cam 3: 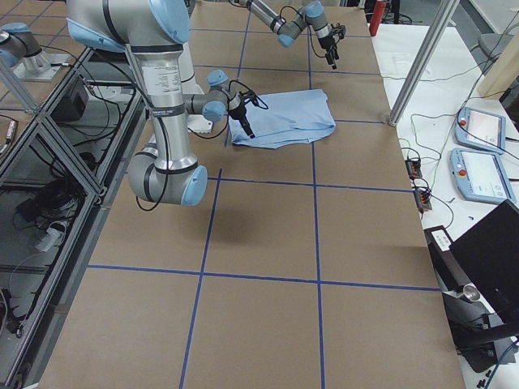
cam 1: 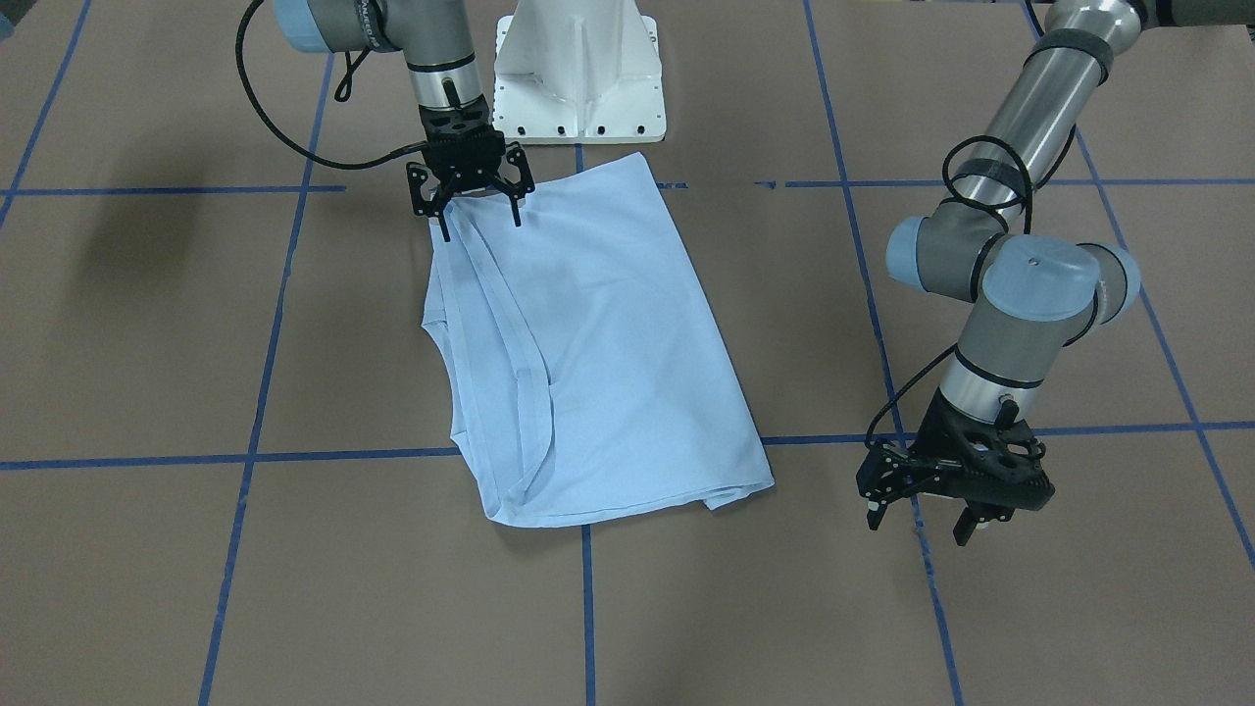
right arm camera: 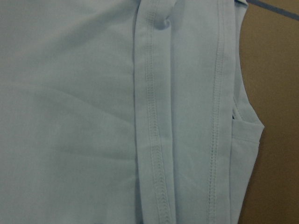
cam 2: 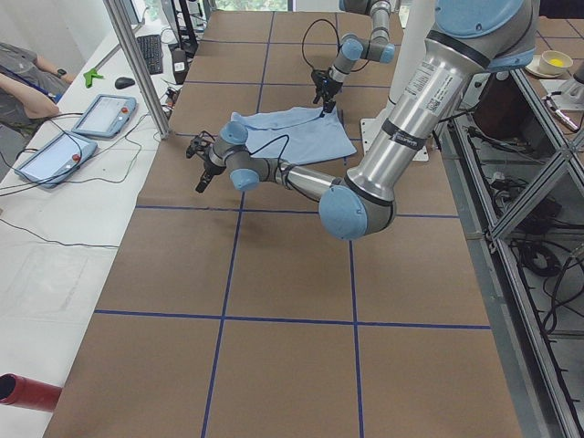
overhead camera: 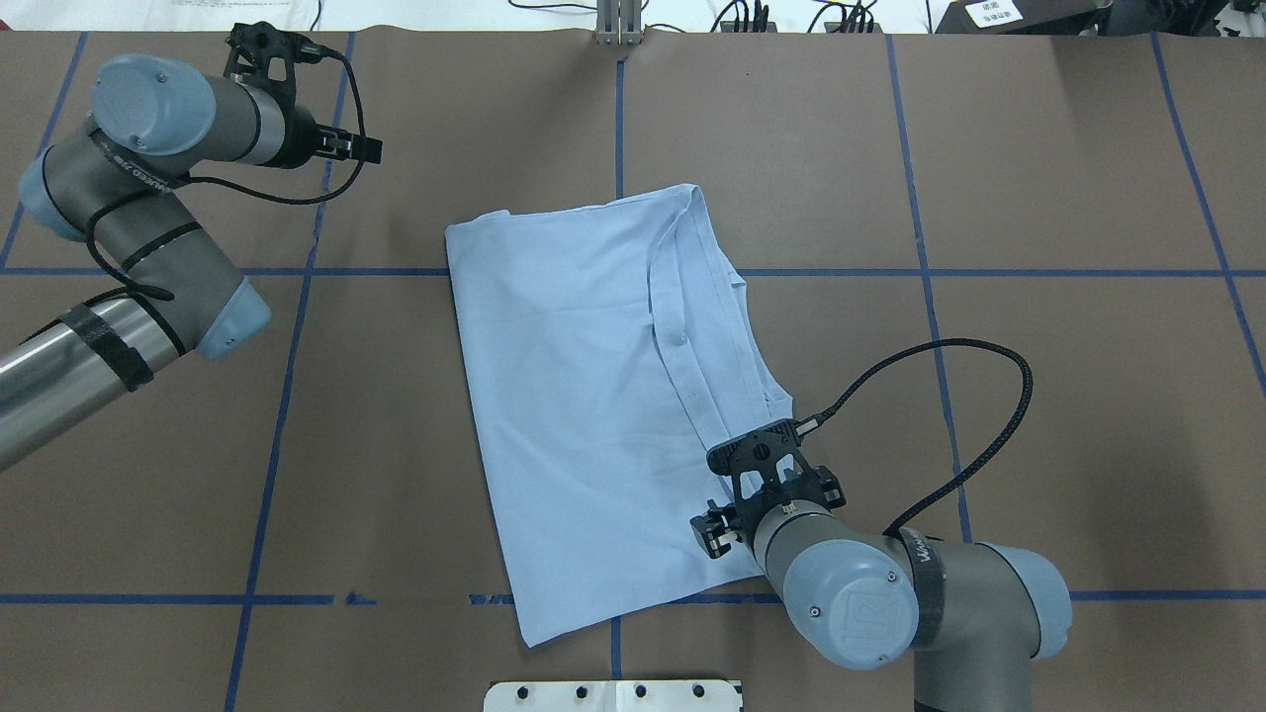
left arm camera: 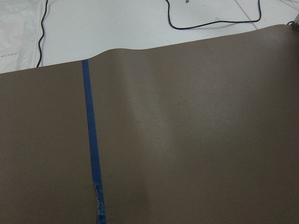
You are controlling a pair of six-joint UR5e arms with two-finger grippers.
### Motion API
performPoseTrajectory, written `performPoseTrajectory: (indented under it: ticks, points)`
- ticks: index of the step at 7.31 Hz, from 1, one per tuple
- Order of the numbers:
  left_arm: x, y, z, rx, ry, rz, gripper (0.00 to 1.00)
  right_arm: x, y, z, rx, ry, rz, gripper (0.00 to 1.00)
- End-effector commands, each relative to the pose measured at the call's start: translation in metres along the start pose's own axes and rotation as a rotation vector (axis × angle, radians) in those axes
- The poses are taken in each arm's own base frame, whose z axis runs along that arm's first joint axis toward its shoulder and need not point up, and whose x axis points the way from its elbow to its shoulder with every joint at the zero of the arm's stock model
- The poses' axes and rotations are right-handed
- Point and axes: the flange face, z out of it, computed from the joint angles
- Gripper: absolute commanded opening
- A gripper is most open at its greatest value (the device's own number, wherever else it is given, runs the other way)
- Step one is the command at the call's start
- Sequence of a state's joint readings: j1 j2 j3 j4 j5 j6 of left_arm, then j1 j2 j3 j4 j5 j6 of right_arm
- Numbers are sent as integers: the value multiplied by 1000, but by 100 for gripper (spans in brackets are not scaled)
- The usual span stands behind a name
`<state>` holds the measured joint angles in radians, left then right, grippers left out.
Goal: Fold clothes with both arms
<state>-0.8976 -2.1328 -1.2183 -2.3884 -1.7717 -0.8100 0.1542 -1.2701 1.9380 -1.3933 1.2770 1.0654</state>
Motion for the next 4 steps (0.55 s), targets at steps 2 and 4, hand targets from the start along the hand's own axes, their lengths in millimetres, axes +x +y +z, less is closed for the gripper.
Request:
performPoseTrajectory:
  ticks: [2, 4]
  points:
    - [1, 2, 2, -4, 0, -2, 100, 4, 16, -1, -16, 4, -26, 52]
    - [1, 2, 2, -3, -1, -2, 100, 6, 10, -3, -4, 2, -22, 46]
